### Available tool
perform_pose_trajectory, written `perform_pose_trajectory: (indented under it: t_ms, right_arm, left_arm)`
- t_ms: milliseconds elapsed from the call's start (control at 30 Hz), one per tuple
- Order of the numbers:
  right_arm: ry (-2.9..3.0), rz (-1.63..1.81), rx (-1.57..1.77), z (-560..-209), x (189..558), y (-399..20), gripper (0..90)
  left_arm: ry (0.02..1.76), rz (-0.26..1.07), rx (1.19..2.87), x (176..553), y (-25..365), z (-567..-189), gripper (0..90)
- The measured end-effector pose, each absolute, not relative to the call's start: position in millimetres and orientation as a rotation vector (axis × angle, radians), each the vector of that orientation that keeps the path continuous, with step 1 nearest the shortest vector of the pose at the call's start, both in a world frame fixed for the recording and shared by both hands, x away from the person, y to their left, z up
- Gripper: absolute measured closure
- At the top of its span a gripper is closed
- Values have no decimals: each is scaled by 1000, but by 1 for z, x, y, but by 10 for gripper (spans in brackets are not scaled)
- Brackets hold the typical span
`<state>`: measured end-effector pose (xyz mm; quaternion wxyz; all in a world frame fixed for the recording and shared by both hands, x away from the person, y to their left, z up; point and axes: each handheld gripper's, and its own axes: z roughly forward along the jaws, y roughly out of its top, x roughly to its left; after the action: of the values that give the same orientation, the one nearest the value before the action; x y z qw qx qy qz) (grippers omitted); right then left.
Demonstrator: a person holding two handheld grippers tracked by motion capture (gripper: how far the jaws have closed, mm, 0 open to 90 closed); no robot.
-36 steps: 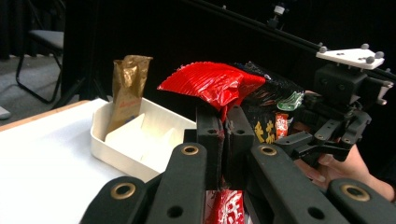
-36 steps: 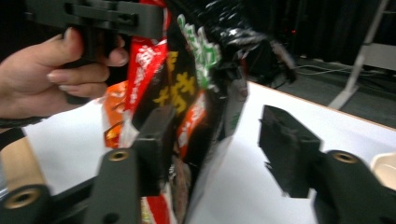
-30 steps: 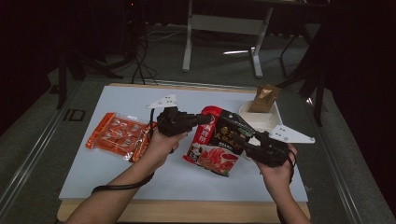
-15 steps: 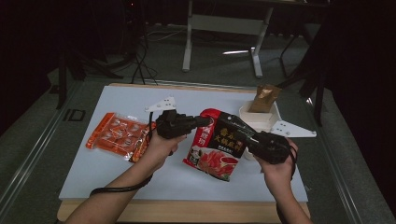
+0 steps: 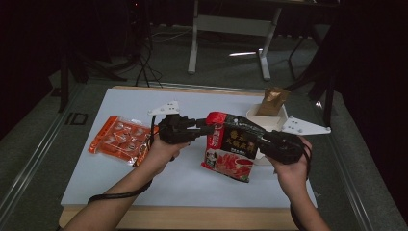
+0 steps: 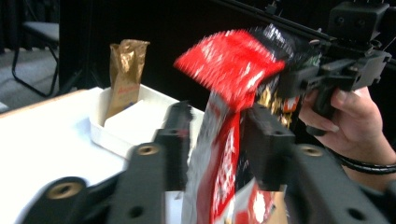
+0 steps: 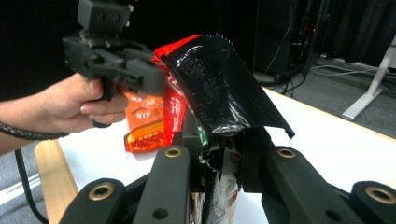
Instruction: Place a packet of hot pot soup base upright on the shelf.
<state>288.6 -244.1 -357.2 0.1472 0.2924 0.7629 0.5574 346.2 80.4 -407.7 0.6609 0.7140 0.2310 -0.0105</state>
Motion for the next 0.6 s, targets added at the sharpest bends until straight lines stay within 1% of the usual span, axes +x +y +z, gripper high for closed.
perform_pose_trajectory:
  t_ms: [33,67,100,167,200,233,267,333,400,467,500,533,600]
  right_arm:
    - [2189,1607,846,-356,289,-246,772]
    - [2184,1611,845,-354,290,-247,772]
    - [2181,1620,848,-352,290,-249,772]
    - [2179,1624,853,-350,291,-250,771]
    - [2177,1633,854,-349,292,-252,771]
    - [2170,1632,850,-346,293,-253,771]
    - [2167,1634,847,-344,293,-253,771]
    - [2153,1616,835,-339,294,-255,770]
    - [2151,1612,832,-338,295,-255,770]
    - [2139,1603,834,-334,298,-258,770]
    - [2139,1603,834,-334,298,-258,770]
    - [2133,1604,836,-332,299,-259,770]
    - [2121,1608,837,-330,301,-261,770]
  left_arm:
    - [530,-29,1602,346,83,-408,584]
    - [540,-27,1606,346,84,-408,539]
    - [551,-32,1612,345,86,-408,474]
    - [560,-24,1613,345,87,-408,386]
    - [594,13,1610,342,90,-408,386]
    - [603,7,1608,342,92,-409,285]
    - [600,4,1611,341,95,-409,252]
    - [601,13,1624,339,98,-409,143]
    - [632,36,1642,335,99,-409,142]
    - [641,16,1641,331,101,-410,64]
    - [658,30,1659,329,102,-411,64]
    - [661,33,1669,327,102,-412,22]
    - [669,47,1692,321,105,-415,17]
